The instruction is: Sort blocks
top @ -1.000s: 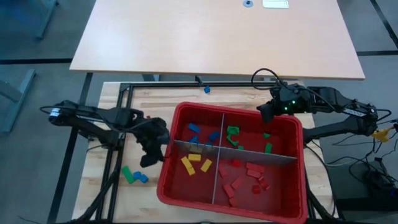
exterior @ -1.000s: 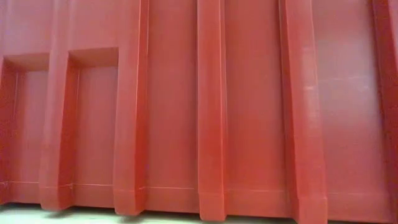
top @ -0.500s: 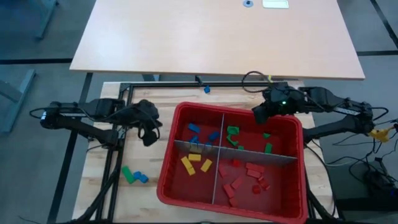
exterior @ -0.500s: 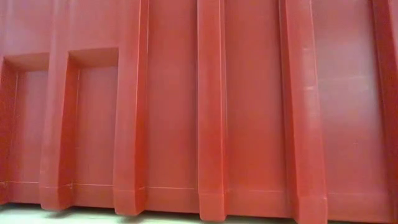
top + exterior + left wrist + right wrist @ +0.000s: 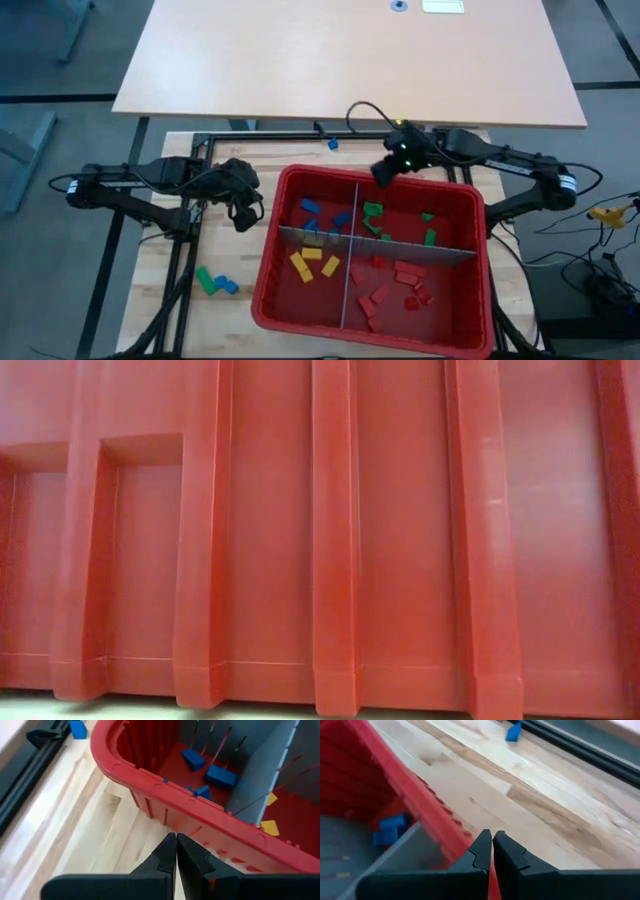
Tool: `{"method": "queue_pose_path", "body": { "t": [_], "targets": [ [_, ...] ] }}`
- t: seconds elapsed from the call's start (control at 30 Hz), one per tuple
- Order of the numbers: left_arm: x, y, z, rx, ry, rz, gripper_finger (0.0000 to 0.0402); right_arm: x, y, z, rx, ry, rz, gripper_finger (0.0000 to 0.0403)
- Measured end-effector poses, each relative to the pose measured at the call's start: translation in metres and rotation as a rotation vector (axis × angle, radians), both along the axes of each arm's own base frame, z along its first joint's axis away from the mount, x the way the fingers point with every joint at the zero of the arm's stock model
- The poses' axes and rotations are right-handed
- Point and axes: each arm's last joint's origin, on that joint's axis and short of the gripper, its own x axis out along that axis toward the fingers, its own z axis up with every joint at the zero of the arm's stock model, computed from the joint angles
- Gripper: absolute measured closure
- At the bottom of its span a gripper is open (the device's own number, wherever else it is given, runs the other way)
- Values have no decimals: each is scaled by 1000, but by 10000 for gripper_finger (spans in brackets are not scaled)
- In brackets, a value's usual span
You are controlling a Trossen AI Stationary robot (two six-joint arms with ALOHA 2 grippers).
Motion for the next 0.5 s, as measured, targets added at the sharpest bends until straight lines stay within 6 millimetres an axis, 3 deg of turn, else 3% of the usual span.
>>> {"method": "queue_pose_path", "body": {
  "t": [0.2,0.5],
  "targets": [
    [0,-2,0,-53,-5,-2,402,18,-22,-19,68,24,14,403],
    [0,-2,0,-60,-4,-7,402,38,-20,-36,167,36,132,403]
  ]
}}
